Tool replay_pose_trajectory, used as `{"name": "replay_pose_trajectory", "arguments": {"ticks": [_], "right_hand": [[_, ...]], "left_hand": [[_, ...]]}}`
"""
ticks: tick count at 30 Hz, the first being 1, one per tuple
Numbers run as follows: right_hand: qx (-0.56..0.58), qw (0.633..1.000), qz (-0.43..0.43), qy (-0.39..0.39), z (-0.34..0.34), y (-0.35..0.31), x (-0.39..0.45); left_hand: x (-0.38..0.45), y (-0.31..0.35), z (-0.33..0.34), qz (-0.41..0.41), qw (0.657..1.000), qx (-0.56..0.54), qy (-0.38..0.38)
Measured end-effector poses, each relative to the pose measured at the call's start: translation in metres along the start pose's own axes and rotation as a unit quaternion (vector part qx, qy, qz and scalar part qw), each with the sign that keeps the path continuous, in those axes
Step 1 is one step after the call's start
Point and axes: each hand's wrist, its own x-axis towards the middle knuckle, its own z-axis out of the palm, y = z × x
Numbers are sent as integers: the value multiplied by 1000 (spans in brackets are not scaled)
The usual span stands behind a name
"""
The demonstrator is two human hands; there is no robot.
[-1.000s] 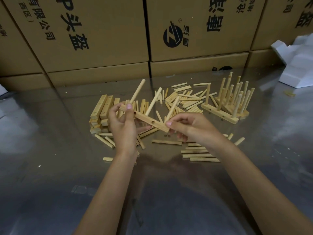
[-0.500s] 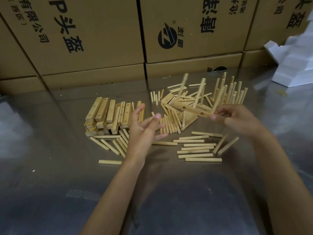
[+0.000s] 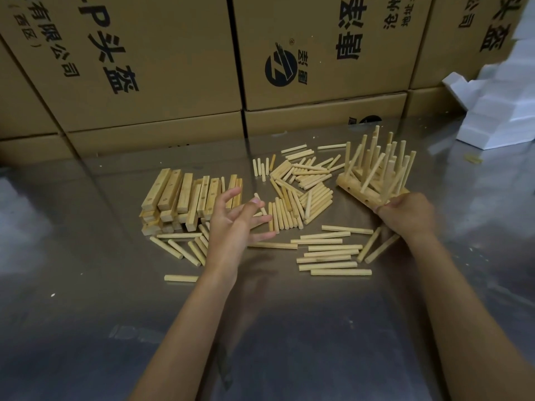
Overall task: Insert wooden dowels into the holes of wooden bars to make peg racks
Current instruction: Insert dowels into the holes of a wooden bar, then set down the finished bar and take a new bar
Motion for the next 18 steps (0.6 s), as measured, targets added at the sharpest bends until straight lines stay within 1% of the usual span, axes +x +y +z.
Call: {"name": "replay_pose_trajectory", "arguments": {"ticks": [9,11,14,18], "right_hand": [[5,997,20,70,3,-6,-7],[14,997,10,81,4,-7,-8],[18,998,1,66,1,-10,-11],[13,995,-61,76,-4,-20,-23]], "left_hand": [[0,5,-2,-9,1000,0,22],[0,6,-3,-11,1000,2,27],[1,9,-5,-10,999,8,40],[3,14,-11,-15,997,12,72]]}}
